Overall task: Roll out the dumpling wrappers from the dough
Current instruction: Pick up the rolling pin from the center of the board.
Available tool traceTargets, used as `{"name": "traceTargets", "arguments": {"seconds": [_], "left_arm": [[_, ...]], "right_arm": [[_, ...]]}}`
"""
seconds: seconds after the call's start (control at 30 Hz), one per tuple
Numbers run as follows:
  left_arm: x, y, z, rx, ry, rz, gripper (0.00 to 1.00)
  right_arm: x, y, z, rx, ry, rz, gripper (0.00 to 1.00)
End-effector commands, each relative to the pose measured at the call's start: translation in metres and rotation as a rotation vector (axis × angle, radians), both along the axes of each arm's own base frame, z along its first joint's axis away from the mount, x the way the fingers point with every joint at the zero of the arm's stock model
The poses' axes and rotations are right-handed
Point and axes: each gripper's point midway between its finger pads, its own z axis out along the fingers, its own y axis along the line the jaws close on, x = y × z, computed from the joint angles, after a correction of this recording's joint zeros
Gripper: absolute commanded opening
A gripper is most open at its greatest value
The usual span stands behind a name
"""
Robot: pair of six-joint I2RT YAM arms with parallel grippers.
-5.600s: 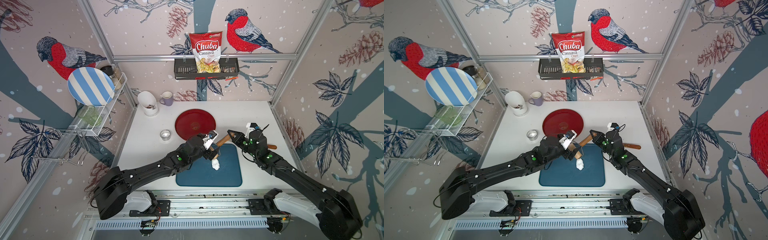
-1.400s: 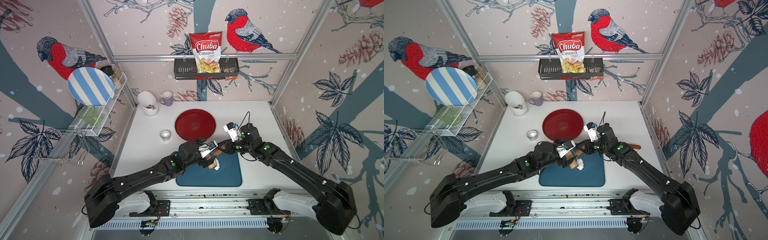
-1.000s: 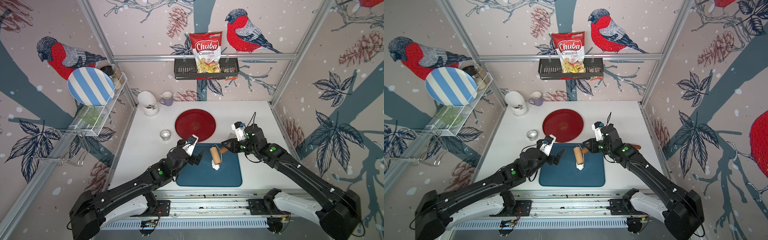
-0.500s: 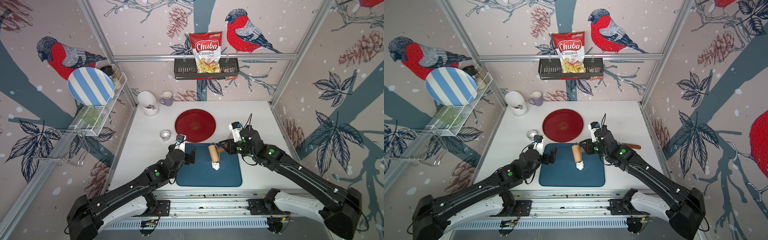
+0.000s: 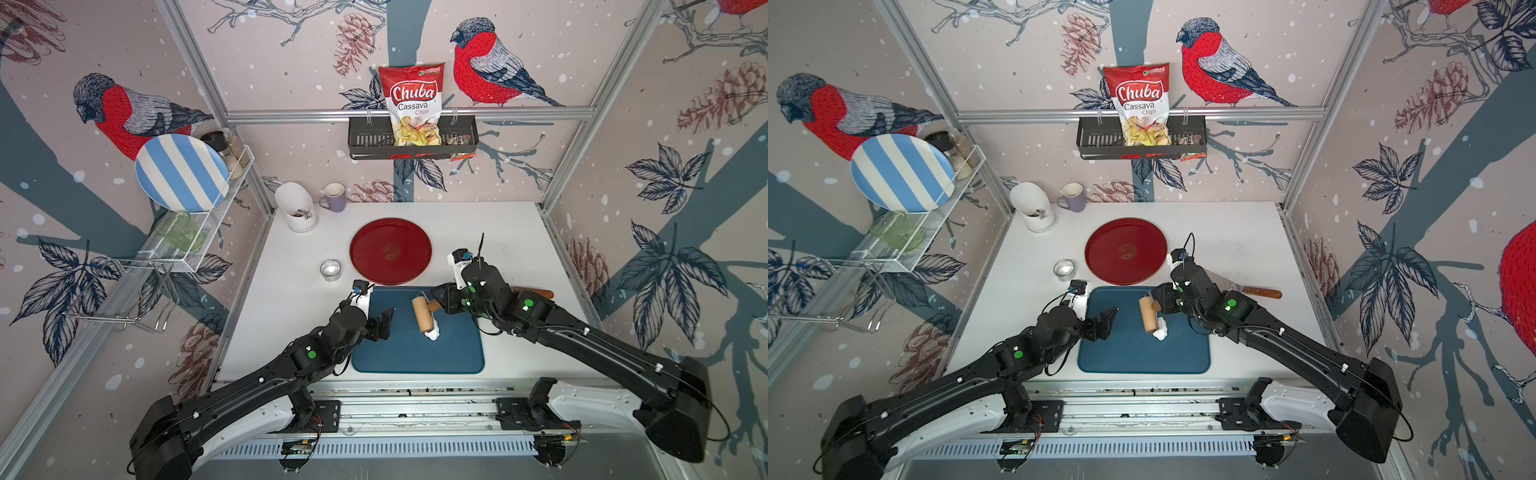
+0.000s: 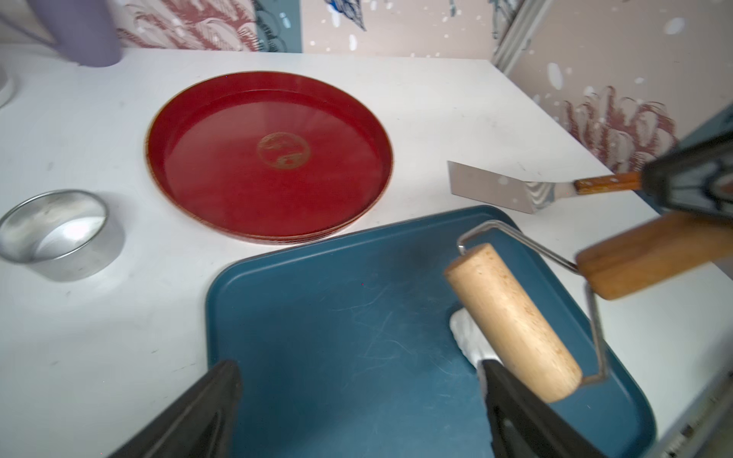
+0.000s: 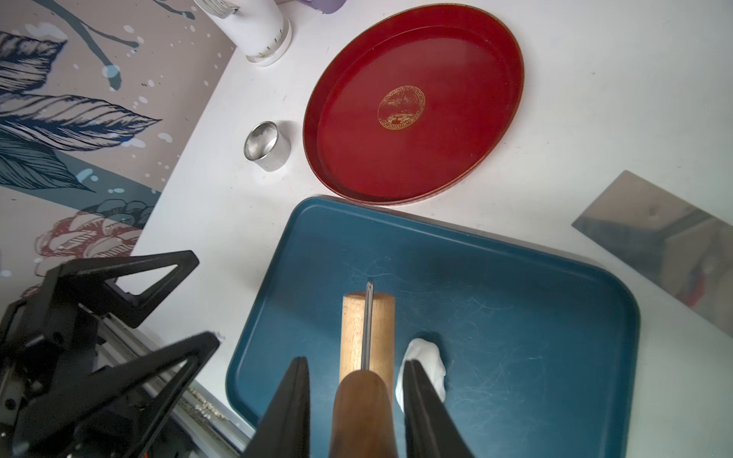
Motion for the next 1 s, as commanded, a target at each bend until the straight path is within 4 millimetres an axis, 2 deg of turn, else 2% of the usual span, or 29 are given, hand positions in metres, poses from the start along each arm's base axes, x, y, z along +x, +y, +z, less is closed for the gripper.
{"name": "traceTargets", "arguments": {"seconds": [0.0,0.13,0.3,0.47,0.73,0.83,0.97], "left_arm": [[-0.010,-0.030,0.036,-0.059,-0.164,-0.205,0.95],[-0.016,-0.045,0.056,-0.062,-0.280,-0.313,0.95],[-0.015,-0.067,0.068,-0.044,-0.336,-0.403,0.92],[-0.009,-0.094,0.064,-0.005,-0.324,-0.484,0.80],[-0.011,-0.118,0.052,0.040,-0.323,-0.547,0.76],[-0.011,-0.124,0.046,0.063,-0.308,-0.558,0.70],[-0.010,-0.130,0.042,0.078,-0.294,-0.572,0.55]], "right_arm": [[-0.001,0.020,0.024,0.177,0.009,0.066,0.00],[-0.003,0.024,0.032,0.289,0.057,0.123,0.00],[-0.004,0.025,0.039,0.332,0.057,0.148,0.00],[-0.005,0.024,0.043,0.349,0.061,0.158,0.00],[-0.007,0.022,0.045,0.368,0.063,0.166,0.00],[-0.007,0.021,0.046,0.375,0.065,0.169,0.00],[-0.007,0.021,0.044,0.378,0.072,0.173,0.00]]}}
